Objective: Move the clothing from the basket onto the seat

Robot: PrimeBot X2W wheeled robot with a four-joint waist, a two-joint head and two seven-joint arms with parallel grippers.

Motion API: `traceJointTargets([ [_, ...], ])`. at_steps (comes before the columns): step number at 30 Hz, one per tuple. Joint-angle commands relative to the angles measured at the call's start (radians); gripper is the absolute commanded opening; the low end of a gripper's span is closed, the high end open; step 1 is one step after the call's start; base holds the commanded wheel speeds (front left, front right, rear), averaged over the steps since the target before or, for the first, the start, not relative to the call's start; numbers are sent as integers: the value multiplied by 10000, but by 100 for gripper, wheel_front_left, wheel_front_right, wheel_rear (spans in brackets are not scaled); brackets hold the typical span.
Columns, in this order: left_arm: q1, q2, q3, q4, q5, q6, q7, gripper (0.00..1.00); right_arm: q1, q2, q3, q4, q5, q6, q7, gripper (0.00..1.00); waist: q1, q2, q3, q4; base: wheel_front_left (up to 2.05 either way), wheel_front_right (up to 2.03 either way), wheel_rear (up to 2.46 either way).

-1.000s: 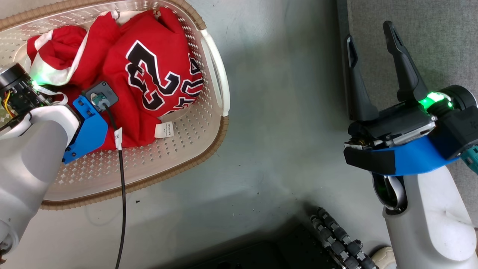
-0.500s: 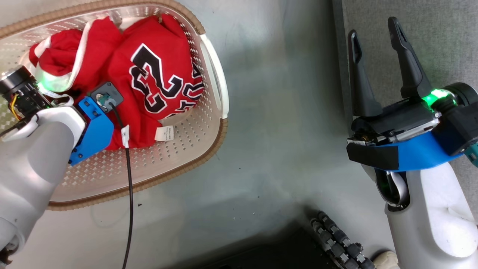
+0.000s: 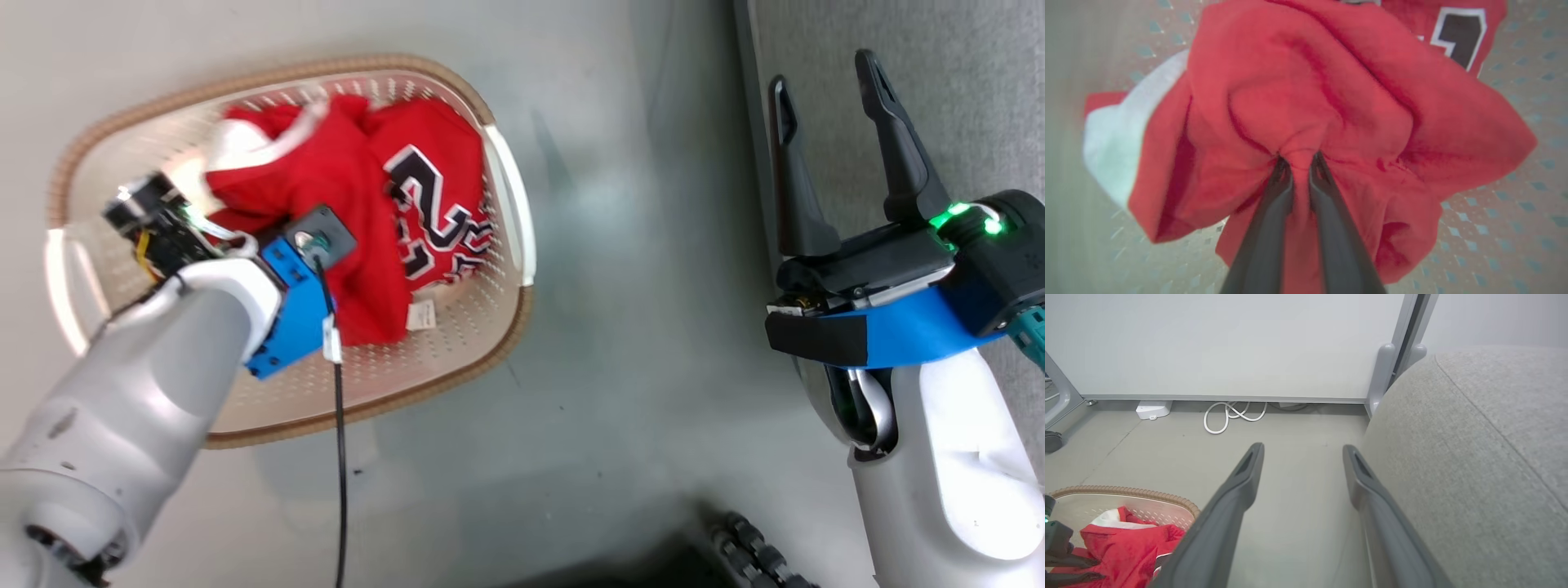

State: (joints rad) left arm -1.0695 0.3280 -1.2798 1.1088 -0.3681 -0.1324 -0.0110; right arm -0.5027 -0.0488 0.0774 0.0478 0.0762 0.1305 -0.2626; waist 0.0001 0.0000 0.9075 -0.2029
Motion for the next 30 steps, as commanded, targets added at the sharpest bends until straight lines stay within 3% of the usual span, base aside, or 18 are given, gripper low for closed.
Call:
traceJointTargets([
  [1, 88, -72, -33, 2, -73, 37, -103, 0, 114, -28, -40, 34, -95, 3, -35, 100, -1, 0, -391, 289, 0, 0, 0],
  [18, 1000, -1726, 190, 470, -1670, 36, -2349, 0, 1245, -33, -652, 787, -859, 3, -35, 100, -1, 0, -3409, 1687, 0, 0, 0],
  [24, 1295, -1937, 676, 251, -2051, 129, -2547, 0, 1787, -30, -800, 1042, -925, 3, -35, 100, -1, 0, -4467, 1992, 0, 0, 0],
  [30, 1783, -1721, 1535, -1048, -2177, 453, -2551, 0, 2359, -30, -847, 1261, -952, 3, -35, 100, -1, 0, -5496, 2176, 0, 0, 0],
])
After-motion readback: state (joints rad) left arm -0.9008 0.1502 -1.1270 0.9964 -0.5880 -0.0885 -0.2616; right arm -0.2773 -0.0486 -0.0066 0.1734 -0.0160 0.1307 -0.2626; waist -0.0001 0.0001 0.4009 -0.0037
